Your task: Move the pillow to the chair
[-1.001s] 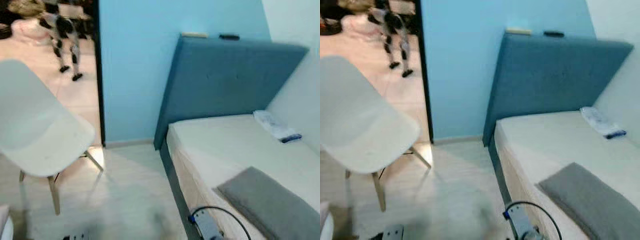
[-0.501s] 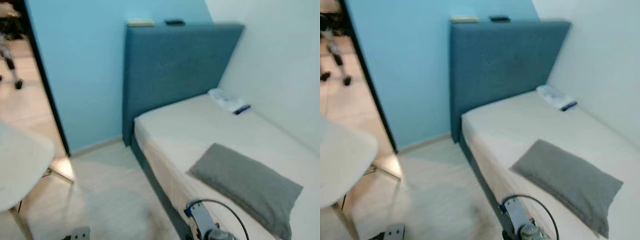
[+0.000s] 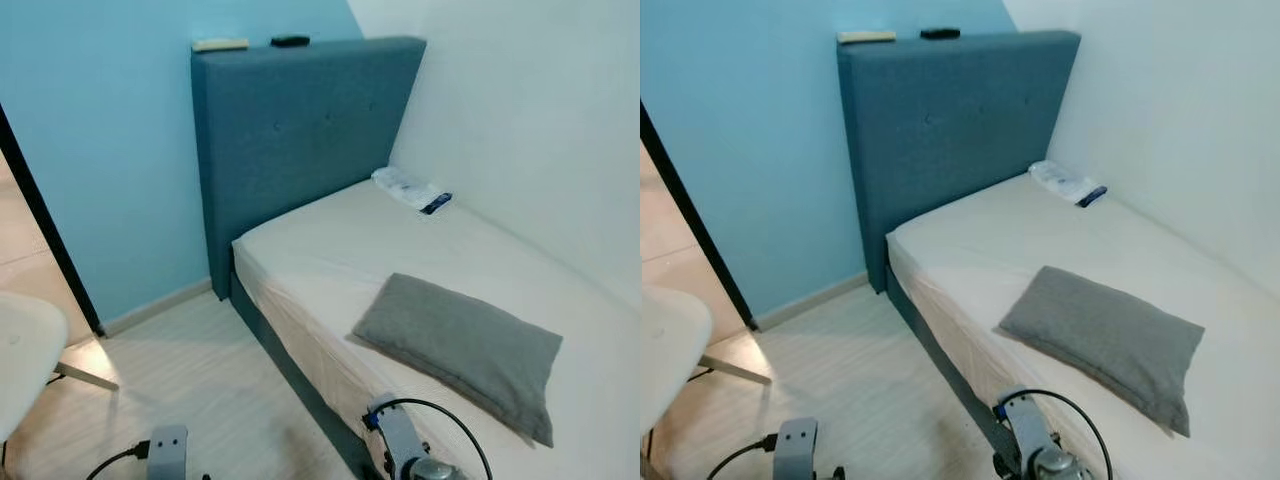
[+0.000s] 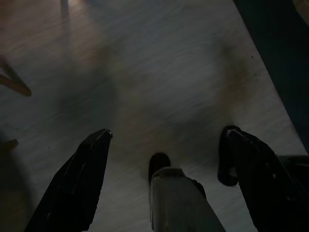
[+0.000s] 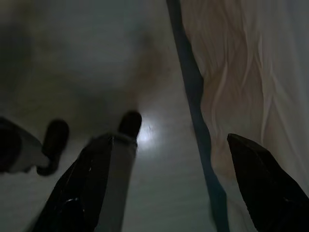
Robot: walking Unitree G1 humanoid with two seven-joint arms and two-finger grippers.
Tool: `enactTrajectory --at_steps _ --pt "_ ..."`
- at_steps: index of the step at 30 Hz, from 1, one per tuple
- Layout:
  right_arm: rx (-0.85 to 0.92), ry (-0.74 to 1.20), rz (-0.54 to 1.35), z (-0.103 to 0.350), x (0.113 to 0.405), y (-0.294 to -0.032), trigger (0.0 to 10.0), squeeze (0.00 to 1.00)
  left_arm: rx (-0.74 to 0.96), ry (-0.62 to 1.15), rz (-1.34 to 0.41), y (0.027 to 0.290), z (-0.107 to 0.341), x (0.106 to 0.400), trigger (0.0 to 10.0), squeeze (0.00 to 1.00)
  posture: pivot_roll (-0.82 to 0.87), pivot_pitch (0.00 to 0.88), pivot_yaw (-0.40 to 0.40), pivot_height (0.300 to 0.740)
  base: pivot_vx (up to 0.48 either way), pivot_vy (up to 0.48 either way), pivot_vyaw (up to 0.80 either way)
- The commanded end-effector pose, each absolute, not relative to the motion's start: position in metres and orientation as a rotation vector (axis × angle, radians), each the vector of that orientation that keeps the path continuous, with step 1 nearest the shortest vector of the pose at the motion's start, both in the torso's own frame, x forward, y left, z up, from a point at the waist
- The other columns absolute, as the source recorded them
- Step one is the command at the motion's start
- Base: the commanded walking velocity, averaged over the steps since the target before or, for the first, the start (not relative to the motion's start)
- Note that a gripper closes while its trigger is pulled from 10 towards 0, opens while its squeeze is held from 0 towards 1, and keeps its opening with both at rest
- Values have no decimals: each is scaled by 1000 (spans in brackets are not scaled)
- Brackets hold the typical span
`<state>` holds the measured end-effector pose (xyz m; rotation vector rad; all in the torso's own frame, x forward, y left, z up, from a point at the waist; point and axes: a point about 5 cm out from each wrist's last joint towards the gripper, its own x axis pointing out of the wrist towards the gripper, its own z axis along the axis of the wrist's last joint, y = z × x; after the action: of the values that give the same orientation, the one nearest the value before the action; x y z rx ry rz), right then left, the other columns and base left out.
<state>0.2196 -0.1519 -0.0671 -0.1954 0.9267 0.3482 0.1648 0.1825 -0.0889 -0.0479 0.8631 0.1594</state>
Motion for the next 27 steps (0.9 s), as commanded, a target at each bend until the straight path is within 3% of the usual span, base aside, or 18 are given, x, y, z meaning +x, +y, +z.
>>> enactTrajectory --at_steps 1,9,12,13,16,21,27 --pt "-165 889 339 -63 225 -152 10000 0 -41 846 131 175 -88 168 10000 0 37 19 -117 740 0 0 0" --pt "27 586 383 -21 274 -137 10000 0 -75 596 134 181 -62 202 10000 0 29 57 -129 740 0 0 0" --pt "127 254 448 36 317 -130 10000 0 -42 282 98 193 -23 231 10000 0 22 54 -121 740 0 0 0" --pt "127 254 448 36 317 -130 10000 0 -42 282 98 193 -23 231 10000 0 22 54 -121 740 0 0 0" --pt "159 -20 494 87 339 -125 10000 0 40 12 106 208 27 250 10000 0 25 57 -115 740 0 0 0" --pt "183 -242 507 131 345 -121 10000 0 89 -252 135 217 93 259 10000 0 17 71 -108 740 0 0 0" --pt "183 -336 517 145 340 -118 10000 0 120 -419 168 219 138 254 10000 0 22 73 -106 740 0 0 0"
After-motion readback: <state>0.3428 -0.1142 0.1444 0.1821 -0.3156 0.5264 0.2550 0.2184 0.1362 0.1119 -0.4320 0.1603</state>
